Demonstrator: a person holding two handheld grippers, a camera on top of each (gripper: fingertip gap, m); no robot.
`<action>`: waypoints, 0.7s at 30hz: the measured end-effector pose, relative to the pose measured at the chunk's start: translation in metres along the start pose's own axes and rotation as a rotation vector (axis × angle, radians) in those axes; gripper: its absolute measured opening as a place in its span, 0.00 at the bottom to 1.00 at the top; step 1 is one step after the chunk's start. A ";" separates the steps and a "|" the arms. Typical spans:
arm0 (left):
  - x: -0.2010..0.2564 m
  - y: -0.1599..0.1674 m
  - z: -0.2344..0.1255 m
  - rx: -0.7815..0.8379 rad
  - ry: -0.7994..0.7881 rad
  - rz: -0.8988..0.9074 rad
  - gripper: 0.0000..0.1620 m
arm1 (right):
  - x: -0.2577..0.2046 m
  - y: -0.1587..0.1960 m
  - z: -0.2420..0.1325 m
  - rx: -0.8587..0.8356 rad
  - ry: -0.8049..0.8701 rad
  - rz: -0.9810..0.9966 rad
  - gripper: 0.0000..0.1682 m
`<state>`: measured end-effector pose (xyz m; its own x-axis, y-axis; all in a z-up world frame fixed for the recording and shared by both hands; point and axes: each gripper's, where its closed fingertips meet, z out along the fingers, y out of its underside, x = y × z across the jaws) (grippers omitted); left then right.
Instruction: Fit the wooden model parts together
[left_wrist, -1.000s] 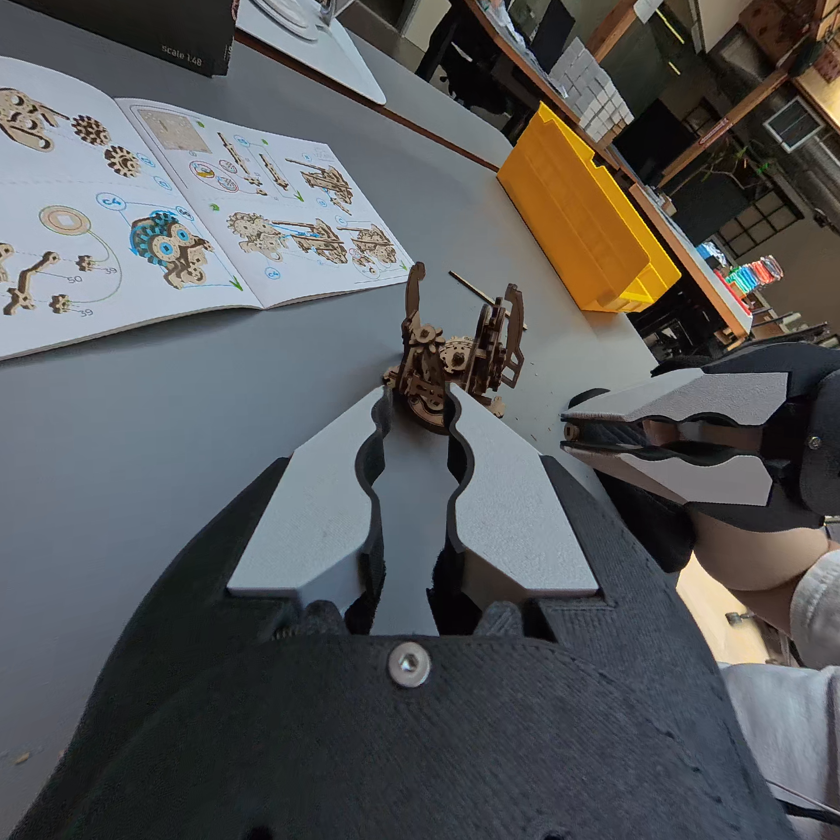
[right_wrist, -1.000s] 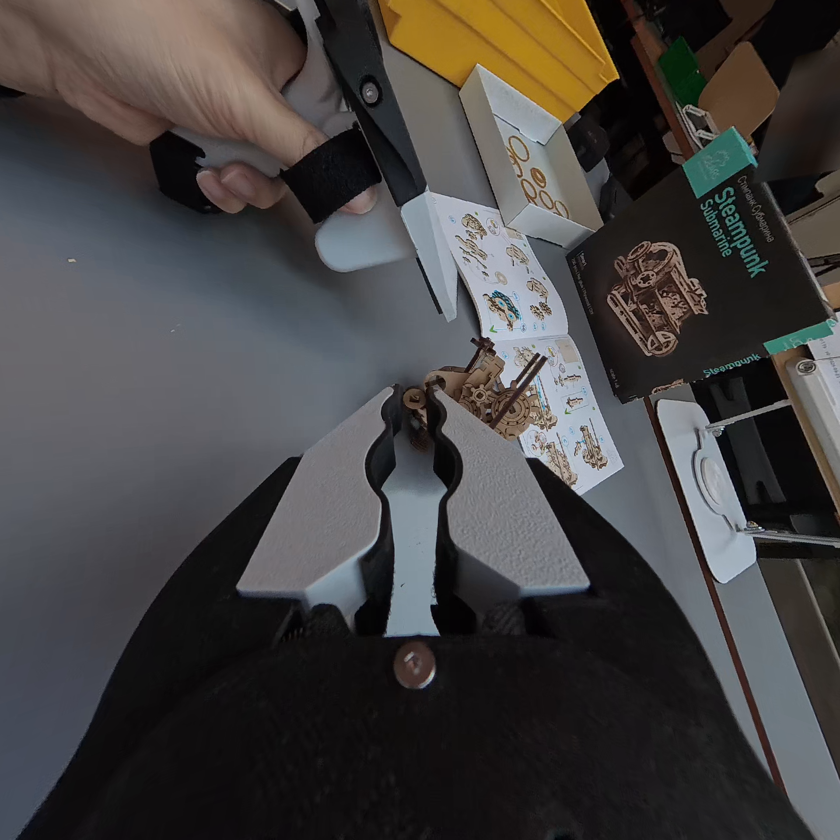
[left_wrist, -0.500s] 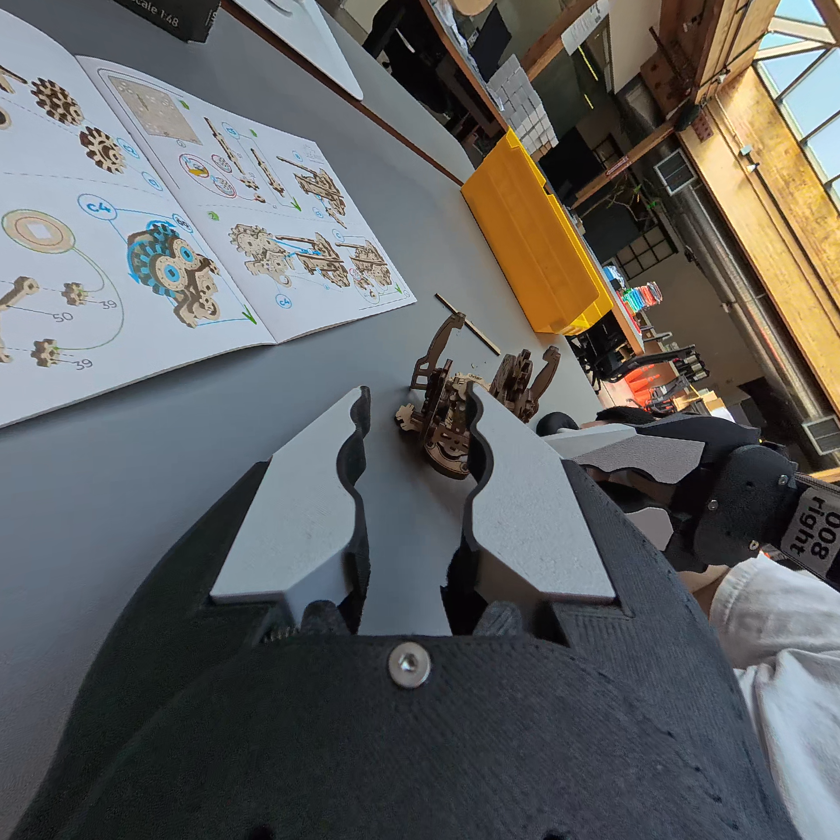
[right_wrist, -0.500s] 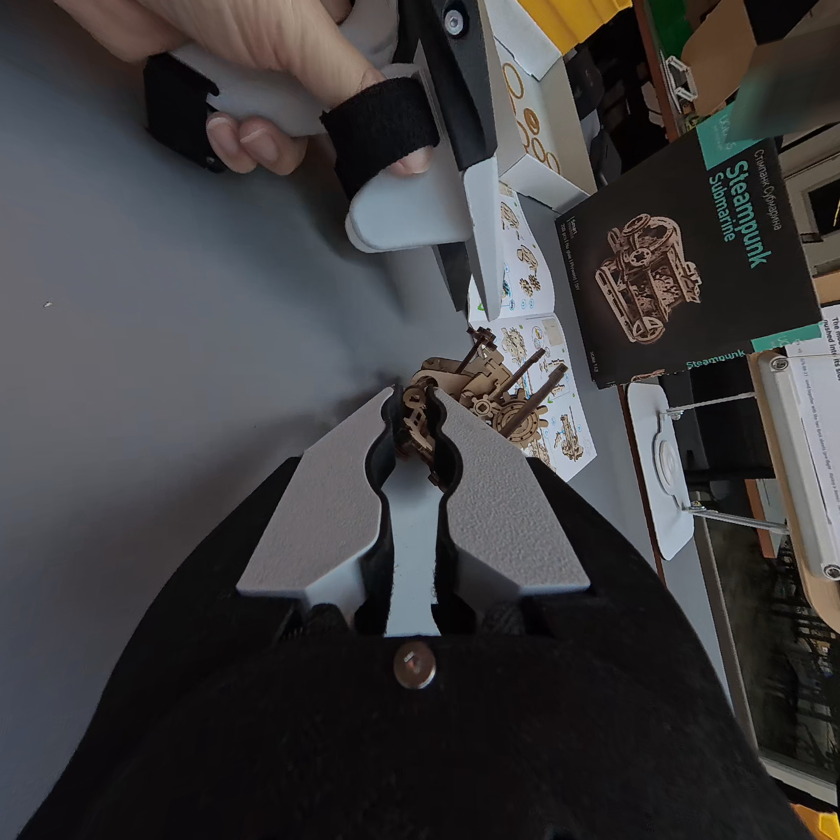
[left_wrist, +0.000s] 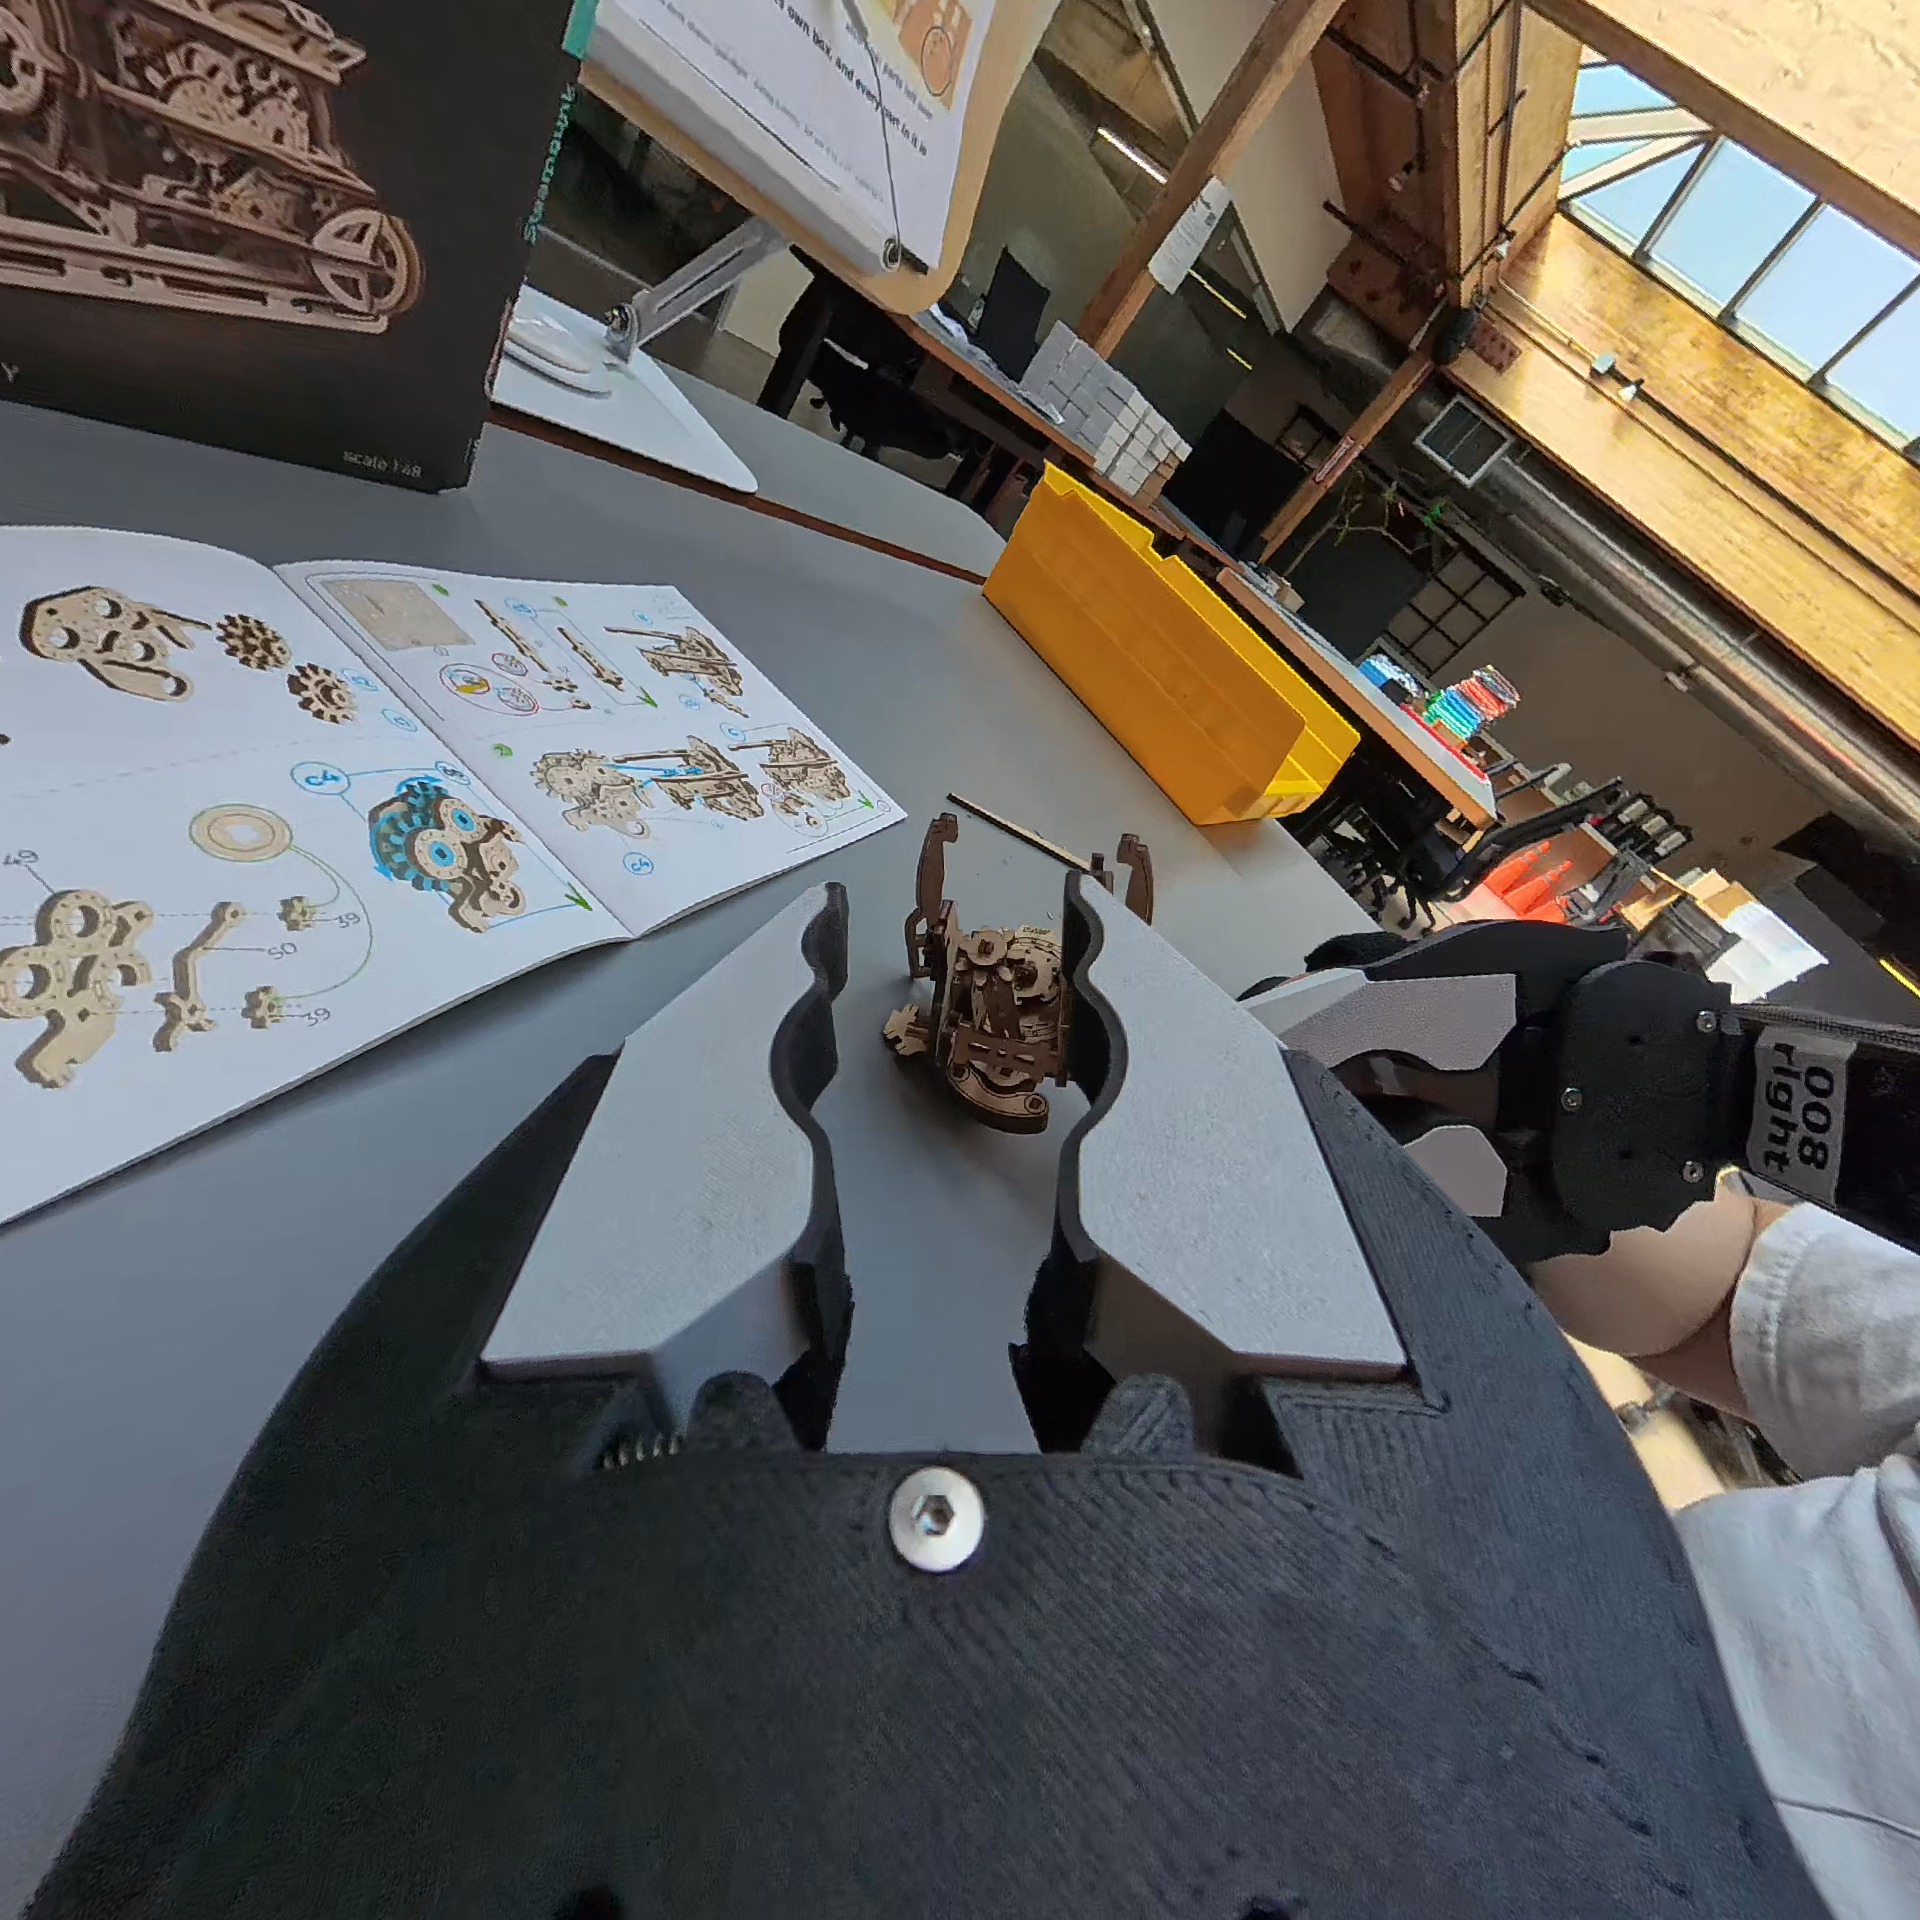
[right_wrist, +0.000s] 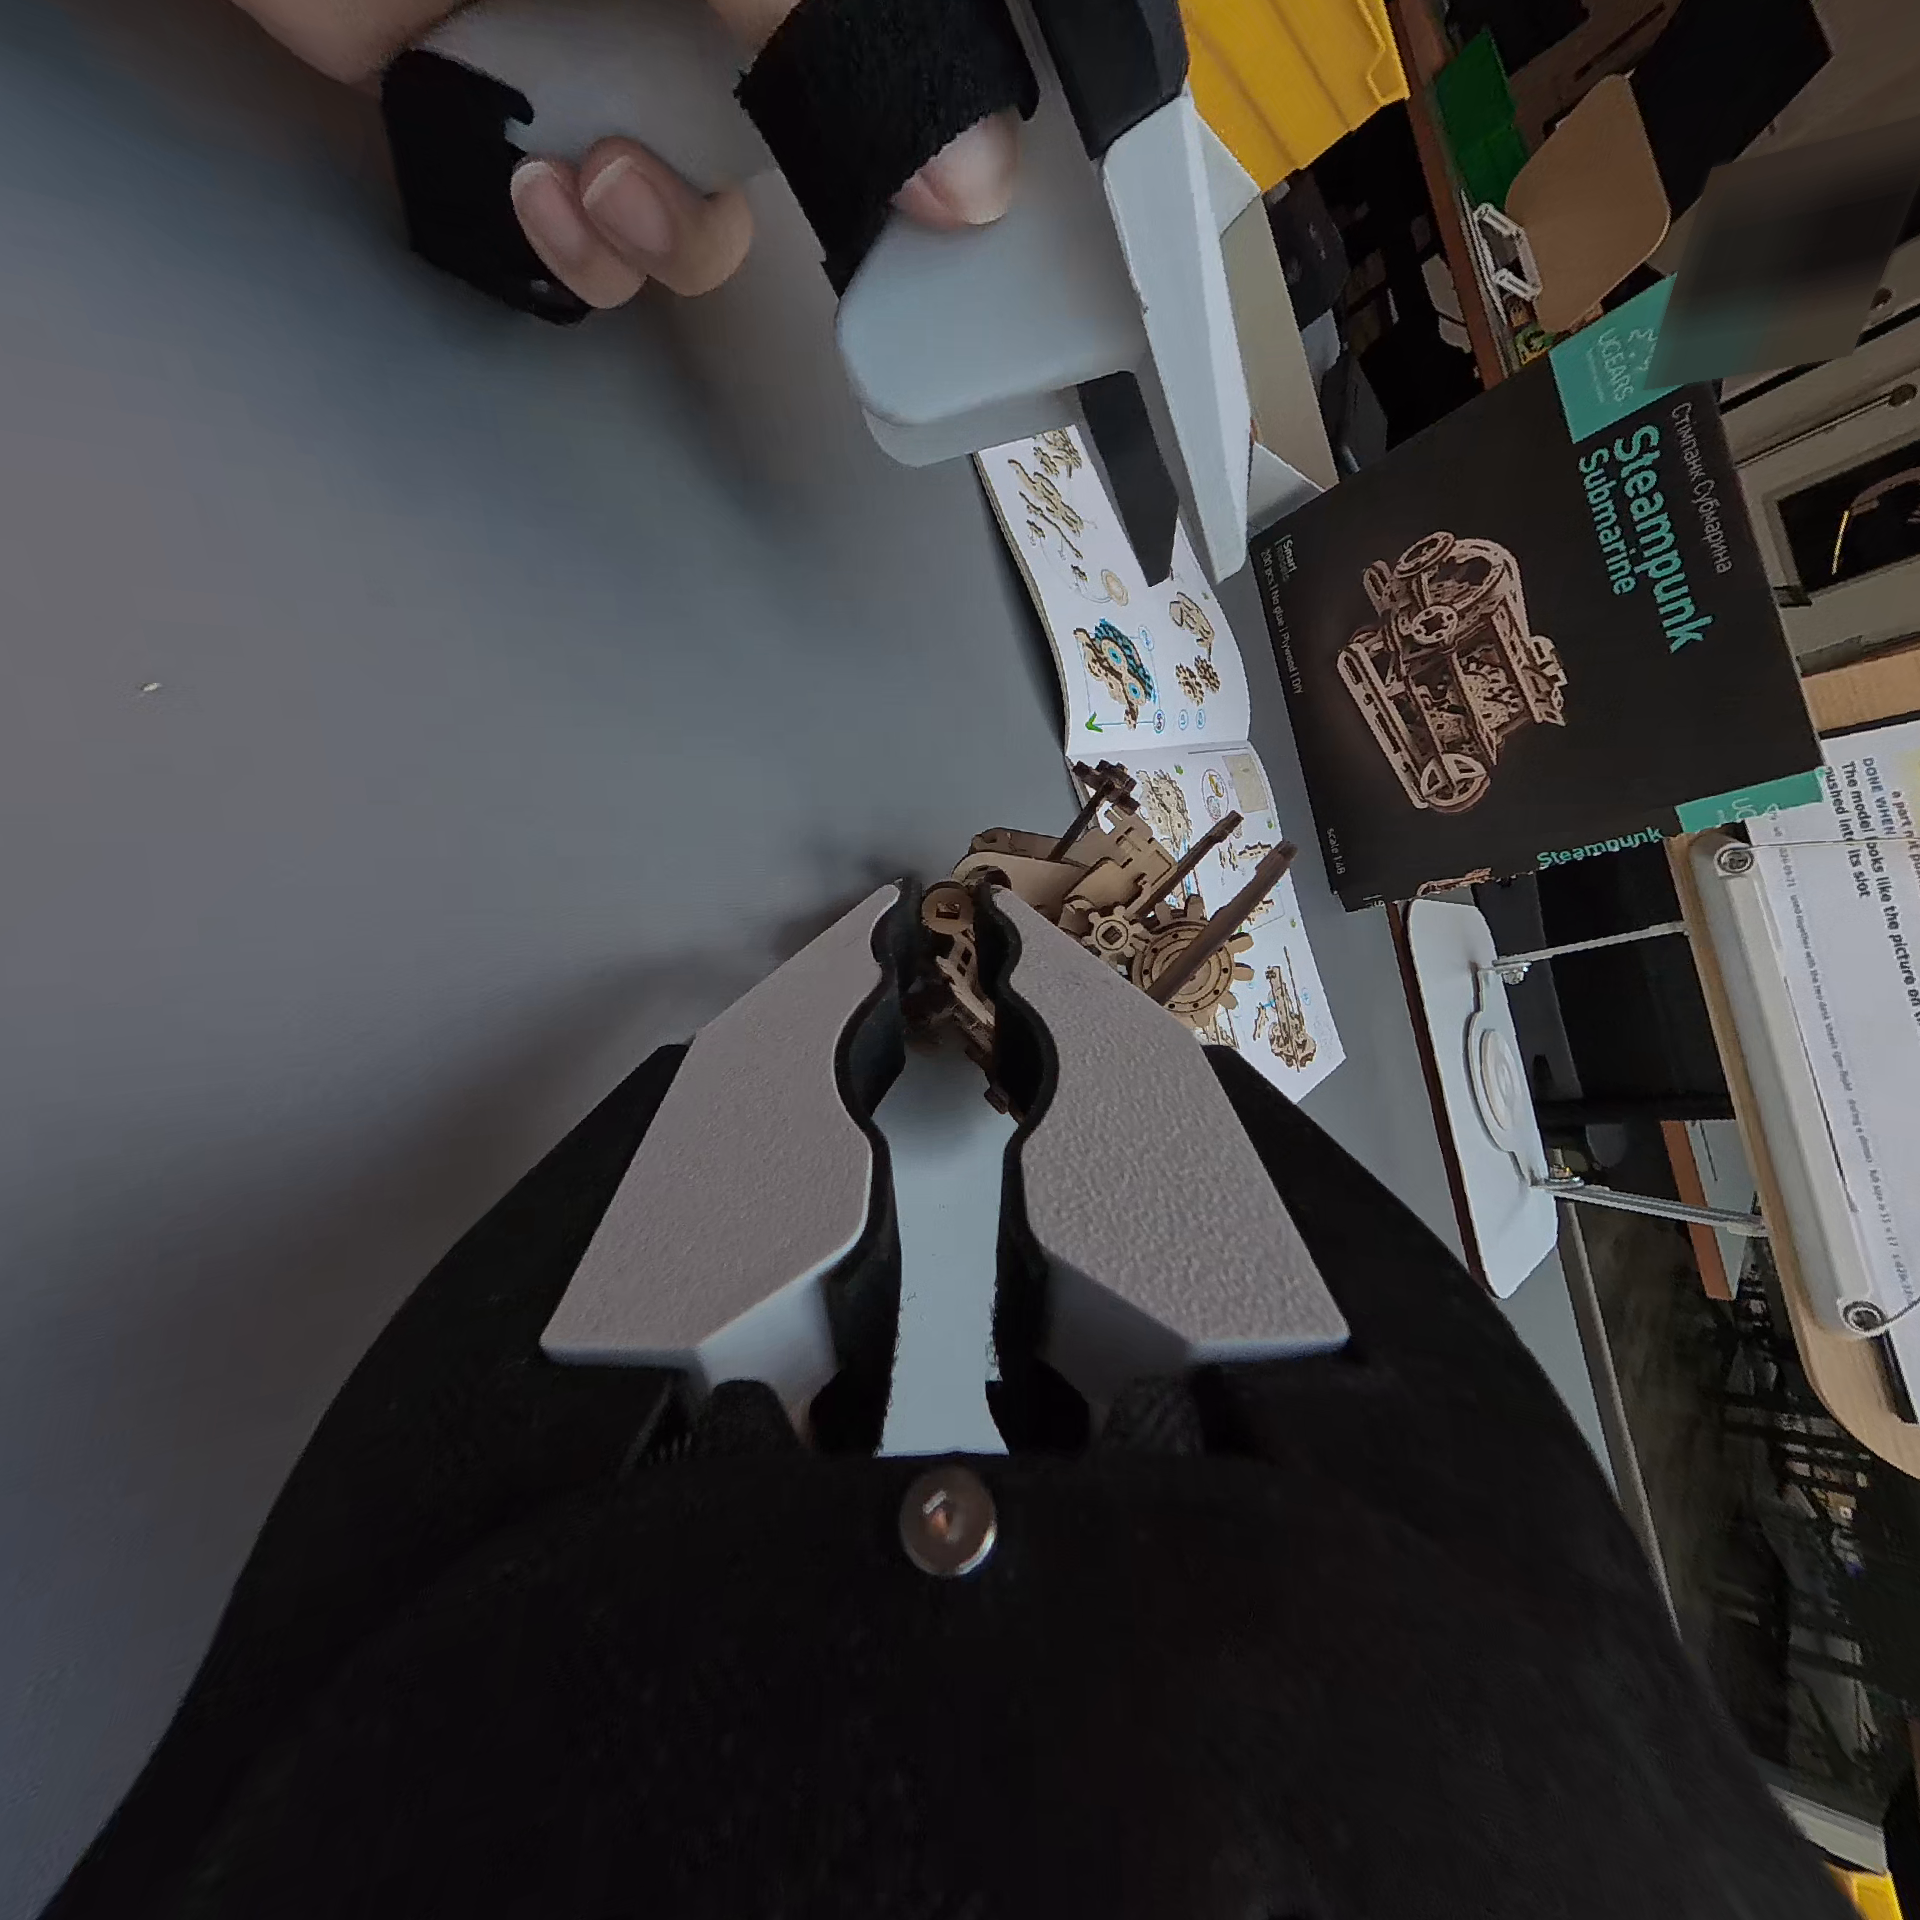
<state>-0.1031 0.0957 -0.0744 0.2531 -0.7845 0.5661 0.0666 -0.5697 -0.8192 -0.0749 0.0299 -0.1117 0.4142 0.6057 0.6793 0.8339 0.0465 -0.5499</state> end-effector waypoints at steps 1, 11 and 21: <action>0.002 0.000 -0.001 -0.004 0.012 0.015 0.25 | -0.001 -0.001 -0.001 0.005 -0.002 0.001 0.05; 0.011 0.026 0.008 -0.145 0.096 0.020 0.40 | -0.014 0.001 -0.011 0.046 -0.052 -0.009 0.05; 0.016 0.031 0.010 -0.173 0.141 0.001 0.44 | -0.011 0.016 -0.004 0.007 -0.073 0.021 0.05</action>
<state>-0.0878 0.0679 -0.0917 0.1147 -0.8048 0.5823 -0.1034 -0.5927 -0.7988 -0.0643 0.0205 -0.1261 0.4036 0.6626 0.6309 0.8229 0.0385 -0.5668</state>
